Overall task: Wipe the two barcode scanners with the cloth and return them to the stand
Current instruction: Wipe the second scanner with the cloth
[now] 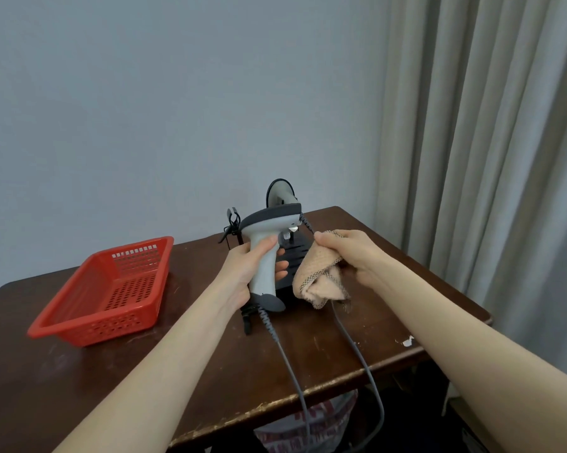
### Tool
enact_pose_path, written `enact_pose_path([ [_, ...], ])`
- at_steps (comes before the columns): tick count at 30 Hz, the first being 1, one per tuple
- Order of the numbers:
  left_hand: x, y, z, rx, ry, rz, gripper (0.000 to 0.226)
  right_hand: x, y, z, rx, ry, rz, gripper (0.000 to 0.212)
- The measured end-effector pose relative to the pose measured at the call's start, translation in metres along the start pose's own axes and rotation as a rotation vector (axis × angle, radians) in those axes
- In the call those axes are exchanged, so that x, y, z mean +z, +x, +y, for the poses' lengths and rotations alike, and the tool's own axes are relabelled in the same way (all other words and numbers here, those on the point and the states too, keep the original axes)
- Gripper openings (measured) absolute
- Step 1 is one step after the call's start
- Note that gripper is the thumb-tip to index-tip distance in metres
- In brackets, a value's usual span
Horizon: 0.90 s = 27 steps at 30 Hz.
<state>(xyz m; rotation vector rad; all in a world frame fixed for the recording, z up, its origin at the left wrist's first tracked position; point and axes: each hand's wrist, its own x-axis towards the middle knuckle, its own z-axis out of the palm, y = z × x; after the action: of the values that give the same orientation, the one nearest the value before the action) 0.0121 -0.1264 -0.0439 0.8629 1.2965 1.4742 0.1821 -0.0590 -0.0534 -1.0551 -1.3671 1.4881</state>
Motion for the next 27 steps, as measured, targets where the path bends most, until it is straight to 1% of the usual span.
enact_pose_path([
  [2, 0.0027, 0.0012, 0.0000, -0.003, 0.001, 0.011, 0.024, -0.0024, 0.0001, -0.0005, -0.047, -0.012, 0.007, 0.009],
  [5, 0.0058, 0.0025, -0.0003, -0.006, -0.001, 0.004, 0.024, -0.0026, 0.0000, -0.0030, -0.086, -0.113, -0.023, 0.015],
  [8, 0.0080, 0.0036, -0.0006, -0.008, -0.003, -0.007, 0.022, -0.0022, 0.0031, -0.0060, -0.108, -0.206, 0.006, 0.023],
  [10, 0.0077, 0.0048, -0.0009, -0.012, 0.002, -0.017, 0.023, -0.0007, 0.0033, -0.0062, -0.106, -0.249, -0.008, 0.024],
  [11, 0.0075, 0.0051, -0.0010, -0.015, 0.006, -0.021, 0.024, -0.0004, 0.0042, -0.0057, -0.090, -0.237, -0.016, 0.022],
  [14, 0.0058, 0.0067, -0.0032, -0.025, 0.015, -0.025, 0.025, -0.0002, 0.0041, -0.0044, -0.001, -0.096, -0.021, 0.019],
  [15, 0.0050, 0.0070, -0.0038, -0.027, 0.017, -0.027, 0.025, -0.0009, 0.0037, -0.0039, -0.001, -0.084, -0.016, 0.019],
  [18, 0.0032, 0.0078, -0.0045, -0.030, 0.014, -0.024, 0.026, -0.0035, 0.0033, -0.0014, -0.056, -0.152, -0.001, 0.021],
  [23, 0.0021, 0.0073, -0.0064, -0.039, 0.008, -0.019, 0.026, -0.0032, 0.0027, -0.0025, -0.020, -0.222, -0.014, 0.023],
  [25, 0.0015, 0.0068, -0.0073, -0.042, 0.010, -0.023, 0.025, -0.0018, 0.0029, -0.0035, -0.065, -0.238, 0.019, 0.024],
  [27, 0.0009, 0.0066, -0.0075, -0.049, 0.011, -0.025, 0.025, -0.0019, 0.0048, -0.0037, -0.100, -0.191, 0.083, 0.022],
])
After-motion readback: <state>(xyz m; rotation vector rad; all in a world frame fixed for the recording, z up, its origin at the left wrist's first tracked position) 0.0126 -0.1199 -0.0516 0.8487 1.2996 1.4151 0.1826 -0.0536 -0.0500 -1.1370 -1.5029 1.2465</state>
